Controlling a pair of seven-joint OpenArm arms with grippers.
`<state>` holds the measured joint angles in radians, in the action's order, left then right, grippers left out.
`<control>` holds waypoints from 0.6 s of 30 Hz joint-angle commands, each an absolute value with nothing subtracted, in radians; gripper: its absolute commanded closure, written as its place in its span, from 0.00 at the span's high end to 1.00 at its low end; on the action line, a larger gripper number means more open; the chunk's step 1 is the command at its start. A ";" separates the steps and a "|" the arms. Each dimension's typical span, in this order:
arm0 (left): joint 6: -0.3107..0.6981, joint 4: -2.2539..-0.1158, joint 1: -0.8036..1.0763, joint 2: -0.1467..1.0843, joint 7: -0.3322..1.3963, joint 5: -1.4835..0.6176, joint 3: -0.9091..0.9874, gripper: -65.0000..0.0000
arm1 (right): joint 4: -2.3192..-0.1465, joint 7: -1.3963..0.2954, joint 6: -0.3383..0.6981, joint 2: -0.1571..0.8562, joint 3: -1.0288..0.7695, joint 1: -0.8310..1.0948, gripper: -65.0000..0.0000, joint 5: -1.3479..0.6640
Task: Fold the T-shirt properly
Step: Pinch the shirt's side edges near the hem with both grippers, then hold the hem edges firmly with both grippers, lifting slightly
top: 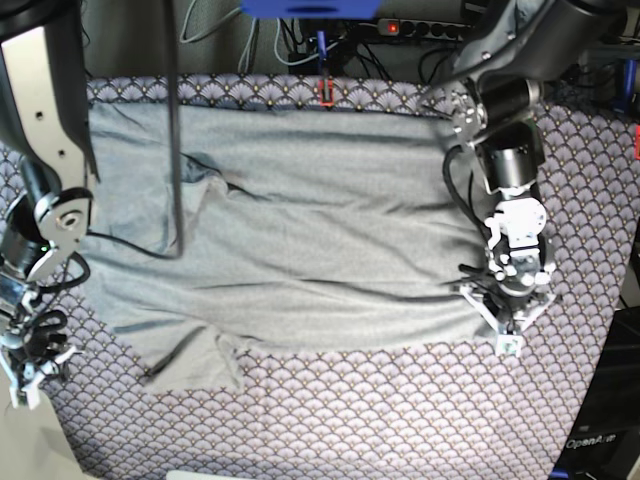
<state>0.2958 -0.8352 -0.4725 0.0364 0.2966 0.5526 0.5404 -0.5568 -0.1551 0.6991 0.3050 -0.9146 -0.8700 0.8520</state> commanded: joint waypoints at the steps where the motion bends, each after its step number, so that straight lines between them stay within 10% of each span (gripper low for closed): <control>1: 0.291 -0.854 -0.496 0.042 0.280 0.549 0.538 0.00 | -0.536 -0.165 0.698 0.334 -0.912 -0.901 0.30 0.799; 18: 0.289 -0.855 -0.490 0.042 0.278 0.545 0.542 0.00 | -0.303 -0.226 0.698 0.417 -0.911 -0.840 0.34 0.535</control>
<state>0.2958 -0.8360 -0.4580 0.0357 0.2989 0.5518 0.5430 -0.2897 -0.2478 0.6949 0.4019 -0.9123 -0.8040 0.5568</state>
